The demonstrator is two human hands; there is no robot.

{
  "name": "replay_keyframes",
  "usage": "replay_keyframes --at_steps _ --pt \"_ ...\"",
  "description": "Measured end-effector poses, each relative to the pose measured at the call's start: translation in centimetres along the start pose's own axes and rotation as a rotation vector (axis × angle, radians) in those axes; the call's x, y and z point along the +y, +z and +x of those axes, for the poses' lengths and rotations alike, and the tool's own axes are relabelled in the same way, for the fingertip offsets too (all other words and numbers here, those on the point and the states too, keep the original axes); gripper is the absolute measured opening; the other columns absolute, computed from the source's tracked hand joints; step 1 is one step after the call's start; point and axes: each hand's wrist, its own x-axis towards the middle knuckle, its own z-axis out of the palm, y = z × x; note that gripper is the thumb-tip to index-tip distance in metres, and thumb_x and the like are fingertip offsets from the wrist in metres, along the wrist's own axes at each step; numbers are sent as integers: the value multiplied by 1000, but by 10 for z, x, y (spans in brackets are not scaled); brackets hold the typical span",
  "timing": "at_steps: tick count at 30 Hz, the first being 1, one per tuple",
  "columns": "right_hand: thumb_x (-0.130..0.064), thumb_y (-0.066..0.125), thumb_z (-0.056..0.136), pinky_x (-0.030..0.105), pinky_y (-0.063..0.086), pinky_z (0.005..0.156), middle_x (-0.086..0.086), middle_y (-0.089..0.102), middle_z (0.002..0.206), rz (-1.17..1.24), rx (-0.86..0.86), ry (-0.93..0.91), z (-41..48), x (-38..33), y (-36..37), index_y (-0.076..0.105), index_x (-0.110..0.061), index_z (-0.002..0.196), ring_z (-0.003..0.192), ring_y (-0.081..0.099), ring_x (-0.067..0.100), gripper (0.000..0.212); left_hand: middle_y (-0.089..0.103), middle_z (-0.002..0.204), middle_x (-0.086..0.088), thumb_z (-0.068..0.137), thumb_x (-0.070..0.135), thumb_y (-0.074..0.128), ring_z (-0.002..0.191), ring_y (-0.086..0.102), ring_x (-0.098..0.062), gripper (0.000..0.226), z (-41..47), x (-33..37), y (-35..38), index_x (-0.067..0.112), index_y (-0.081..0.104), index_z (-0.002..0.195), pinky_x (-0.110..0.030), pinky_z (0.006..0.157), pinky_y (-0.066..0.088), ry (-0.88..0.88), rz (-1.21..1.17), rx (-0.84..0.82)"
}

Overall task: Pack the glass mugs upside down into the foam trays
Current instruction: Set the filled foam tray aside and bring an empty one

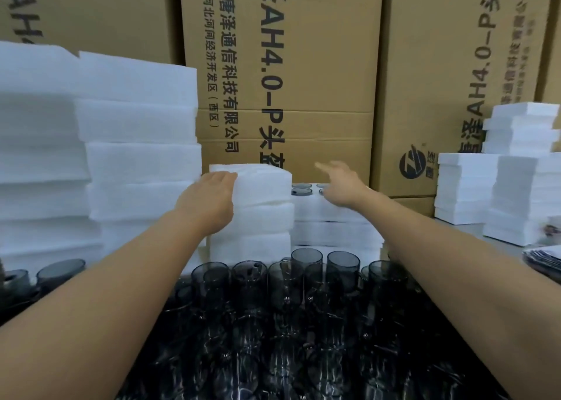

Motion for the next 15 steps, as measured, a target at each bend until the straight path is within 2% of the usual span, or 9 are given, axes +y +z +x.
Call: replay_keyframes --at_steps 1,2,3,5,7,9,12,13,15 --pt "-4 49 87 19 37 97 6 8 159 173 22 -95 -2 -18 -5 26 -29 149 143 18 25 72 28 152 -10 94 0 34 140 23 -28 57 -2 0 2 10 23 149 -40 110 27 18 -23 7" --pt "-5 54 85 12 37 91 4 6 159 264 10 -194 -5 -36 -9 30 -30 148 142 19 22 72 30 148 -12 92 -4 34 136 26 -29 57 -4 -1 3 9 25 148 -40 109 29 35 -37 20" --pt "-9 59 84 13 35 93 4 5 159 235 -41 -292 -8 -51 -11 36 -29 144 142 19 20 68 32 144 -13 91 -7 35 132 28 -30 58 -7 -1 3 8 27 147 -39 106 33 51 -40 35" --pt "-24 66 86 26 31 106 6 15 157 6 -95 -388 -11 -71 -6 48 -22 134 141 25 21 51 34 137 -13 89 -11 38 126 31 -30 58 -13 -2 0 8 31 144 -37 99 36 84 -26 61" --pt "-31 64 89 36 39 101 6 32 148 -132 -39 -393 -17 -83 -2 51 -16 125 130 40 25 41 38 132 -12 88 -11 41 122 34 -29 56 -21 -4 -7 10 37 140 -36 93 38 125 15 118" --pt "-30 61 91 38 42 93 6 44 137 -118 65 -405 -29 -90 -10 50 -15 125 119 48 27 38 42 128 -12 88 -8 45 118 37 -29 51 -29 -5 -17 10 41 136 -36 89 39 166 55 197" --pt "-38 60 90 35 33 96 5 59 120 -159 197 -488 -56 -94 -30 56 -18 122 110 52 26 38 43 124 -12 87 -9 46 115 36 -27 43 -45 -5 -39 6 46 128 -38 86 41 184 -2 244" --pt "-42 59 90 34 30 98 4 61 115 -134 241 -521 -68 -94 -37 59 -19 119 110 51 25 36 42 122 -13 86 -10 46 114 35 -27 40 -51 -6 -47 5 48 123 -39 86 41 187 -34 252" --pt "-41 51 95 29 24 100 1 55 115 76 282 -530 -96 -98 -51 63 -21 114 116 42 21 31 44 118 -15 85 -10 46 110 36 -29 34 -65 -7 -63 2 50 117 -40 88 38 222 -70 271"
